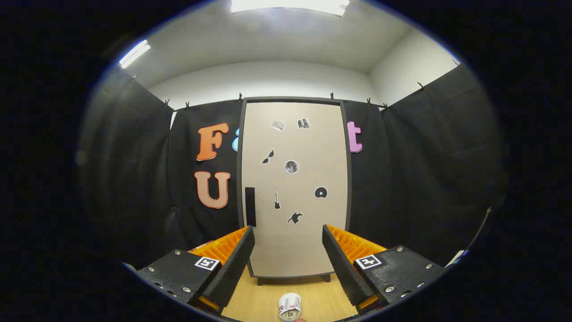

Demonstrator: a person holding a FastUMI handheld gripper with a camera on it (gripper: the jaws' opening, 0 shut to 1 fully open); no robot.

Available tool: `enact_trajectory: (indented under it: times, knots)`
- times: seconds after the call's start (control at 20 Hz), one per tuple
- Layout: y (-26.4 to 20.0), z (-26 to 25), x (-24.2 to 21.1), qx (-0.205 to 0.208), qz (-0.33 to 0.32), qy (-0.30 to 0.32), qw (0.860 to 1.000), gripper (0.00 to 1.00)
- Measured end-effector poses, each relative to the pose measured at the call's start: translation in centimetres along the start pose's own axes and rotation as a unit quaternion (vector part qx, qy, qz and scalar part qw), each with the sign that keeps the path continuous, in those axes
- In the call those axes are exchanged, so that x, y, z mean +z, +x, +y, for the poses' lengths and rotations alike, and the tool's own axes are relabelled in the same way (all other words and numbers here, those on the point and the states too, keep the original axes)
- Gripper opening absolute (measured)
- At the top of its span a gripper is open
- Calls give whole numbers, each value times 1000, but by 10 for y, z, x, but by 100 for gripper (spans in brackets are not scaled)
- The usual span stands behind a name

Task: Open the shoe cabinet door, grab the shoes and put them into the shoe cabinet, then close the shoe cabinet door.

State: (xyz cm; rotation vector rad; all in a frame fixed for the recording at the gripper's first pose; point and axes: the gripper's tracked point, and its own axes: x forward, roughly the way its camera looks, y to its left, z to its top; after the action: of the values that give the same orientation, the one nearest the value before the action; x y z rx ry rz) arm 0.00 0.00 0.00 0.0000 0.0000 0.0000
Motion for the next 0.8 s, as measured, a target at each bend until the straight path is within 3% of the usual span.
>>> enact_trajectory:
  times: [0.8]
  knots:
    - [5, 2, -4, 2, 8, -1, 1000, 95]
